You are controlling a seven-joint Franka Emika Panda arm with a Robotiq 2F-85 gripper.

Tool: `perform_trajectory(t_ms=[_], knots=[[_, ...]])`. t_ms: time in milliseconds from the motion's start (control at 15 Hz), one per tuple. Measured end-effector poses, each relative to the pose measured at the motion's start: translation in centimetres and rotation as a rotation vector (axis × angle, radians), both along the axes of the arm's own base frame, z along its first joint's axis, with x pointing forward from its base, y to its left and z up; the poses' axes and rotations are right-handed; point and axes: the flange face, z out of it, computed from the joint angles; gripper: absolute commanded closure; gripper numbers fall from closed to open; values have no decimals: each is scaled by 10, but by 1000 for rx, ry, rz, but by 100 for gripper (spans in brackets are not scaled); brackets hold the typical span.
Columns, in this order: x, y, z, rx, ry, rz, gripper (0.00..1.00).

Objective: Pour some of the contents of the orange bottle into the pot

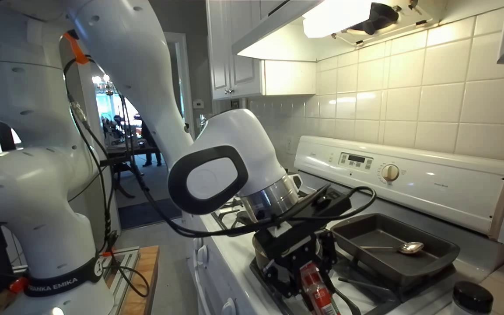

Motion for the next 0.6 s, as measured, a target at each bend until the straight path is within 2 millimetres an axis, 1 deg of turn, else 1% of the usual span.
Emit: perform_trajectory(t_ms=[200, 400, 467, 533, 600], knots=[[2, 10, -4, 46, 0, -15, 77], [11, 24, 4, 84, -16, -16, 77], [14, 25, 10, 95, -19, -20, 77], [15, 20, 19, 105, -21, -26, 77], [16, 11, 29, 113, -25, -33, 77]])
